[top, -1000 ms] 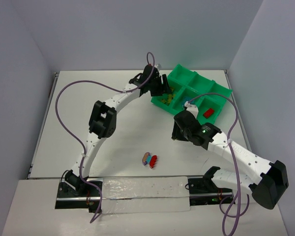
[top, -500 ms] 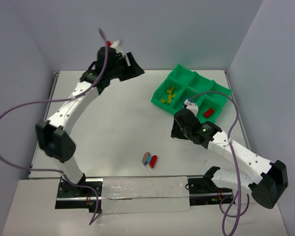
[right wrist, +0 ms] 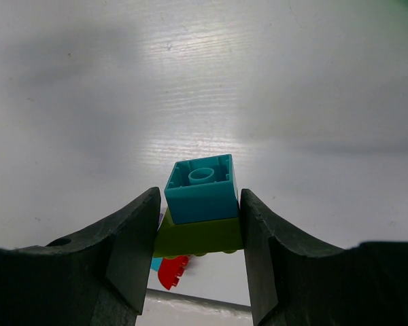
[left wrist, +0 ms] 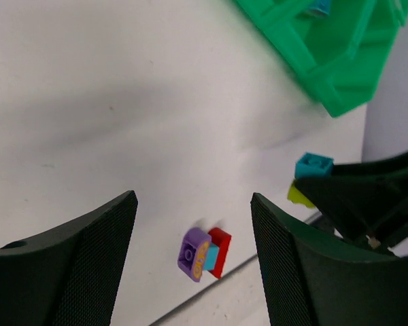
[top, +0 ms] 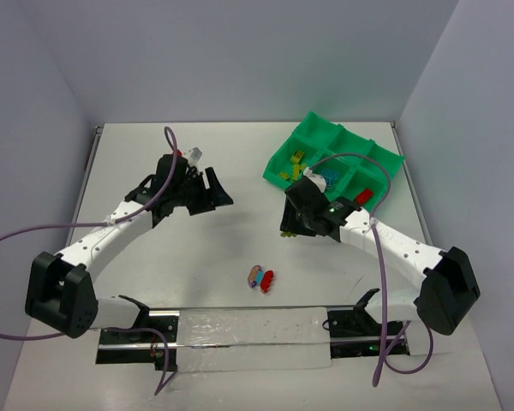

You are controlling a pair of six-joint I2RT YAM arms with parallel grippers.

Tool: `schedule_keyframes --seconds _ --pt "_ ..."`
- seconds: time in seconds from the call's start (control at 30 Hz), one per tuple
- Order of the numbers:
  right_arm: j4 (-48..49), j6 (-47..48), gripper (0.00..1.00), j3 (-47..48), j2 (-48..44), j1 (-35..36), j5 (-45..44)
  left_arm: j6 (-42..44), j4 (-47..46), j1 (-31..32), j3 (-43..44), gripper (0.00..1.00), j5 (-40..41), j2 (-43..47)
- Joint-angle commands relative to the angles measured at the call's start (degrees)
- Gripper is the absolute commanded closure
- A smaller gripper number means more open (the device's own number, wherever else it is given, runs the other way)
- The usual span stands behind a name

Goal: Sort the legos into containers by color

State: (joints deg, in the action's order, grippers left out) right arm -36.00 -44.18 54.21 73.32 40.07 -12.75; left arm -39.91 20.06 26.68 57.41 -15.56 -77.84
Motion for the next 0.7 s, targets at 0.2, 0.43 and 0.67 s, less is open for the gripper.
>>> schedule_keyframes --seconds 0.2,0.43,0.67 --pt "4.53 -3.32 0.85 7.68 5.48 -0.26 2.62 -6.99 -18.87 3.40 -8.64 0.24 -11.59 4.45" --pt "8.42 -5.02 0.84 7.73 8.06 -0.98 5.72 -8.61 -22.67 4.60 -11.96 0.23 -10.38 4.94" --pt "11.00 -6.30 0.85 7.63 9.45 -2.49 9.15 -9.28 -23.45 4.69 -15.45 0.20 -7.70 8.20"
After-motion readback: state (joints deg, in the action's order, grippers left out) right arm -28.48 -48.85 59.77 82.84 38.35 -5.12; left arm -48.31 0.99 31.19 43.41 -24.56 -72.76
